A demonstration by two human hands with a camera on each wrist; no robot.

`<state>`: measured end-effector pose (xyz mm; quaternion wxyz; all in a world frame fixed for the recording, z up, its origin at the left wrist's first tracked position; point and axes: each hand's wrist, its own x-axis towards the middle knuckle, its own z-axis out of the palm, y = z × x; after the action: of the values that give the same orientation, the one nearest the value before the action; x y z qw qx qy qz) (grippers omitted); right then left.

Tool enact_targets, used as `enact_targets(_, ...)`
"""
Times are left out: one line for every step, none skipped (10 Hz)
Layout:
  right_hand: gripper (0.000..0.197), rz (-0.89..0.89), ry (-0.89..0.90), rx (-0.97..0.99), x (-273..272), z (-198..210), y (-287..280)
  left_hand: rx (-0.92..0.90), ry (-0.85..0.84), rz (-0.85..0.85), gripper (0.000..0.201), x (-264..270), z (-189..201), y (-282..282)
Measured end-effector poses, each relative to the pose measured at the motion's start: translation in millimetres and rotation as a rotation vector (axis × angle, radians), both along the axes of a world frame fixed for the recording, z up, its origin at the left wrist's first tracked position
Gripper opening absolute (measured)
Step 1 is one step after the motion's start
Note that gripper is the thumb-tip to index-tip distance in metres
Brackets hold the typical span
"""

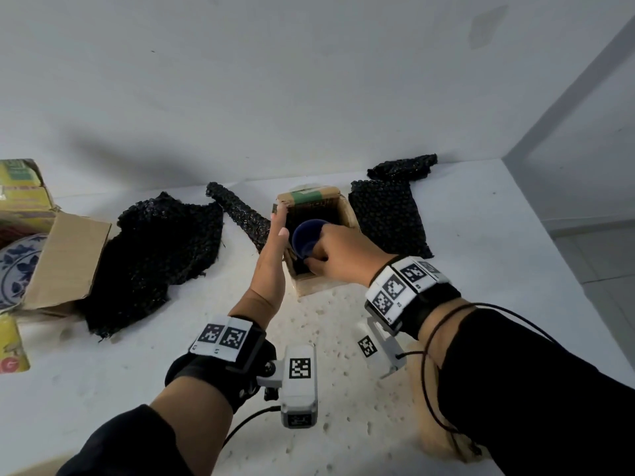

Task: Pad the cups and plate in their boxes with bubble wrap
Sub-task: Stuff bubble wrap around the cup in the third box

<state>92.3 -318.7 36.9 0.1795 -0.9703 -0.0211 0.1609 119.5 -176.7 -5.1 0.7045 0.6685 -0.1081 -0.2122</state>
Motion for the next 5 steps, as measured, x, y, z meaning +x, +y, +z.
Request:
enact_targets(0.018,0.028,-0.190,0.158,-7.9,-3.7,-5.5,0.025,0.044,-0.013,0.067,0.8,1.5,0.8)
enact_targets(0.026,0.052,-0.067,0.249,-15.2,-2.6,1.5,0.026,0.110,-0.015,0.069,5.4,-2.2,-0.4)
enact_targets(0.039,0.038,0.067,0.201,-13.5,7.9,8.8,0.178,0.172,-0.015,0.071,12.2,-7.7,0.9)
enact_targets(0.042,0.101,0.231,0.029,-9.1,14.4,21.2,0.144,0.192,0.003,0.065,7.8,-2.7,-0.5)
enact_targets(0.044,0.052,0.352,-0.004,-2.8,14.9,27.9,0.125,0.170,0.029,0.061,4.0,3.3,-2.0)
